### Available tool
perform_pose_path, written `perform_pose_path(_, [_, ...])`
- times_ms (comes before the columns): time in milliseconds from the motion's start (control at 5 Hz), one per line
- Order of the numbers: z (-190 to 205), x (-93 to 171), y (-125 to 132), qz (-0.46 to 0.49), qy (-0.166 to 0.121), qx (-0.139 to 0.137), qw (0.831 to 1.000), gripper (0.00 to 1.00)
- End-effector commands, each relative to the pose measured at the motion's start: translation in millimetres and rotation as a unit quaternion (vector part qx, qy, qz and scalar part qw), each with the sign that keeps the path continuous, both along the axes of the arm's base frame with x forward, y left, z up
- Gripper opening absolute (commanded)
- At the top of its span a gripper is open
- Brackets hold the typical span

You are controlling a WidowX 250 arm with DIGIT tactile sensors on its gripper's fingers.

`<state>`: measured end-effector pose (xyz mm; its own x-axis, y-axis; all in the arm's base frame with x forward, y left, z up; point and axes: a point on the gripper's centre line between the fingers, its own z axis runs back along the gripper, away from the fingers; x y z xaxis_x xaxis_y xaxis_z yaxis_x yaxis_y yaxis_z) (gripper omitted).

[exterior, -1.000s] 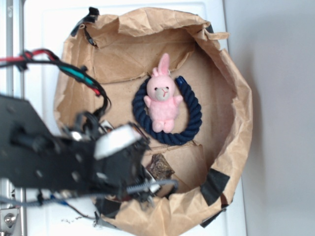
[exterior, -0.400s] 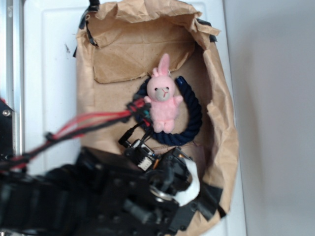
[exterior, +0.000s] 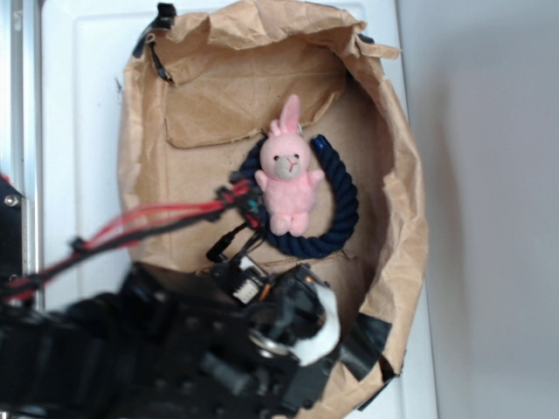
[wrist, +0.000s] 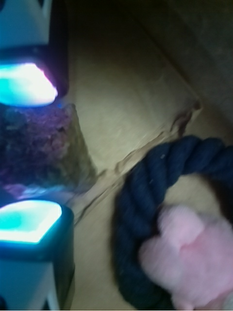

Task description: Grab the rock.

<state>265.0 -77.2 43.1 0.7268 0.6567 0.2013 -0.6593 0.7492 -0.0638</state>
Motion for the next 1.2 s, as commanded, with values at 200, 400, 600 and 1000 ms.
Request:
perform_pose_path(200, [75,12,51,0.014,0.017,-0.097,0.995,0.00])
perform_pose_path(400, [73,12,53,0.013,0.025,-0.091,0.995,0.84])
perform_pose_path(600, [61,6,45,0.004,0.023,-0.076,0.997,1.00])
perform_pose_path(1000, [34,-1,24,-0.006,0.020,-0.044,0.999,1.00])
